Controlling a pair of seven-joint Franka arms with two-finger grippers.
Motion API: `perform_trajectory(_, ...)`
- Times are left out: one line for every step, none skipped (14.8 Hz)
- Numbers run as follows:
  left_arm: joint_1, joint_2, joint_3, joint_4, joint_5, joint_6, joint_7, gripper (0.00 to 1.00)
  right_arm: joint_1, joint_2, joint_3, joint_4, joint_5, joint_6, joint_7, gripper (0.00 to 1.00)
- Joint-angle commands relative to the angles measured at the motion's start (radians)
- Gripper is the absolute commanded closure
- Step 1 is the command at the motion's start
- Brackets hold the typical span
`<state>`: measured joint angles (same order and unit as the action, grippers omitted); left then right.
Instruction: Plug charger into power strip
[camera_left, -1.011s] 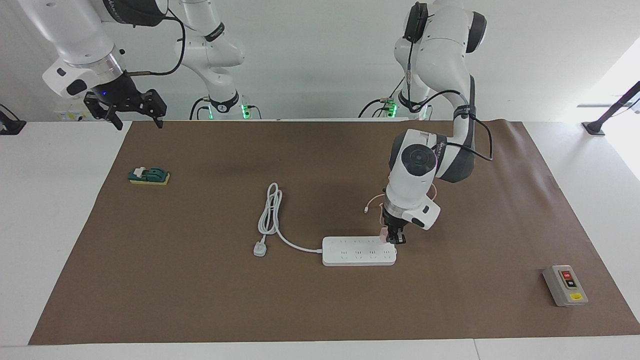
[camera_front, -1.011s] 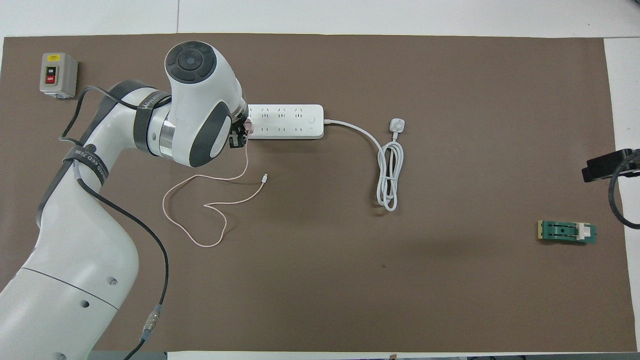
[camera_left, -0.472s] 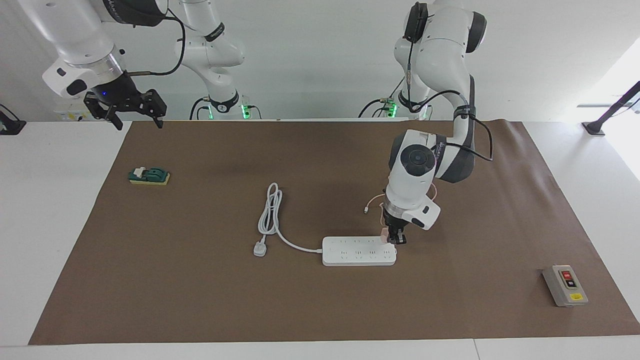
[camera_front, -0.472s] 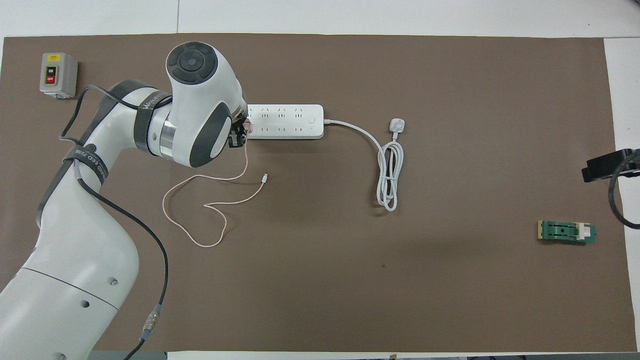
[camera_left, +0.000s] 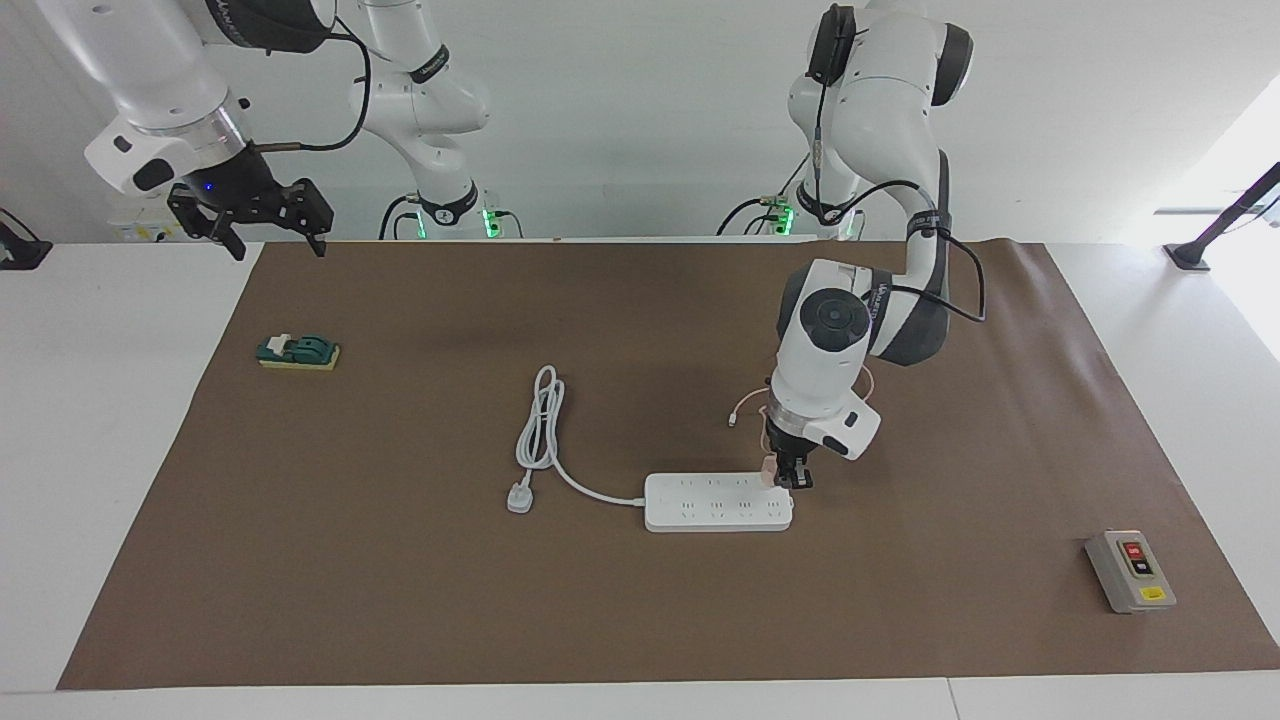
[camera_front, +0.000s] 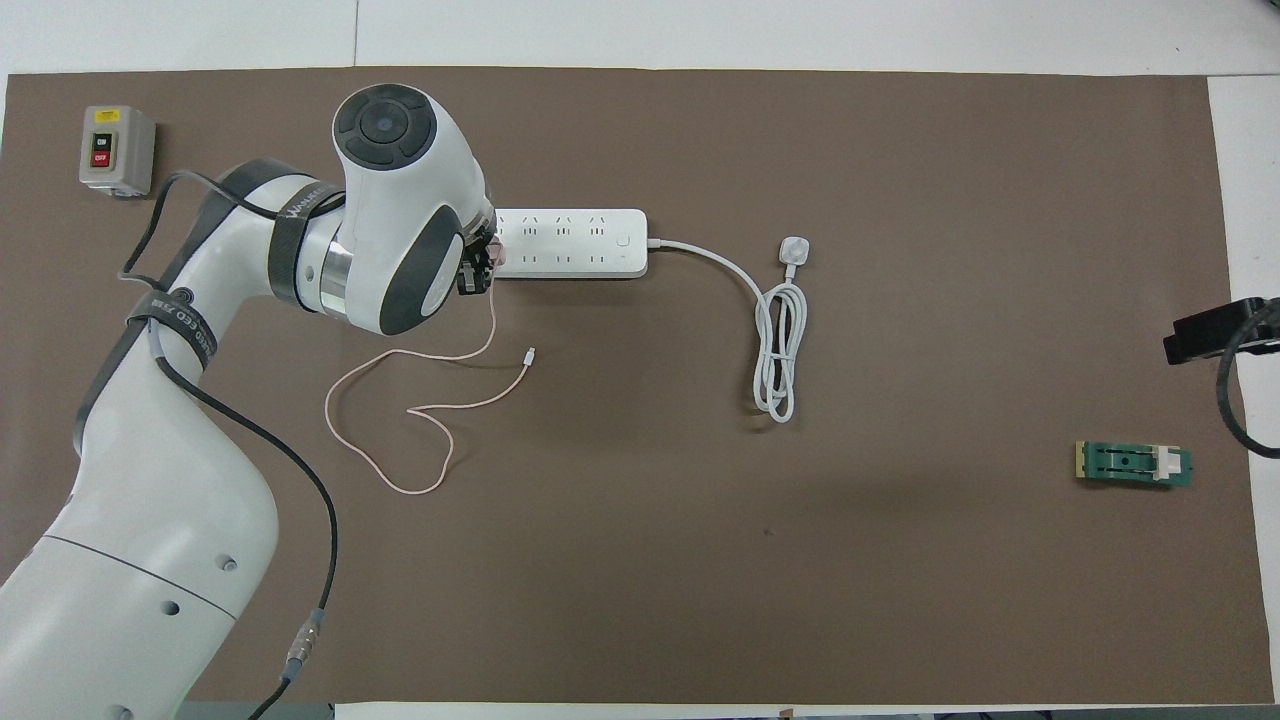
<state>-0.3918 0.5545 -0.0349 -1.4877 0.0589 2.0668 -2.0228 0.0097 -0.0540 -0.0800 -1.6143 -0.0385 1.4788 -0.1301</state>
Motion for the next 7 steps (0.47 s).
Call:
perform_trajectory(-0.018, -0.007, 0.013, -0.017, 0.022, 0.022, -0.022, 1.00, -0.005, -0.024, 0.005, -0.026, -0.020, -0.003, -0.017, 0.00)
perform_trajectory(-0.018, -0.007, 0.013, -0.017, 0.022, 0.027, -0.022, 1.00, -0.005, -0.024, 0.005, -0.026, -0.020, -0.003, -0.017, 0.00)
perform_trajectory(-0.021, -0.007, 0.013, -0.016, 0.022, 0.029, -0.022, 1.00, -0.005, -0.024, 0.005, -0.026, -0.020, -0.003, -0.017, 0.00)
perform_trajectory(-0.021, -0.007, 0.013, -0.016, 0.022, 0.030, -0.020, 1.00, -0.005, -0.024, 0.005, -0.026, -0.020, -0.003, -0.017, 0.00)
perform_trajectory(-0.021, -0.005, 0.013, -0.016, 0.022, 0.030, -0.020, 1.00, -0.005, -0.024, 0.005, -0.026, -0.020, -0.003, -0.017, 0.00)
perform_trajectory(-0.021, -0.005, 0.013, -0.016, 0.022, 0.030, -0.020, 1.00, -0.005, -0.024, 0.005, -0.026, -0.020, -0.003, -0.017, 0.00)
perform_trajectory(-0.021, -0.005, 0.013, -0.016, 0.022, 0.032, -0.020, 1.00, -0.005, -0.024, 0.005, -0.026, -0.020, -0.003, -0.017, 0.00)
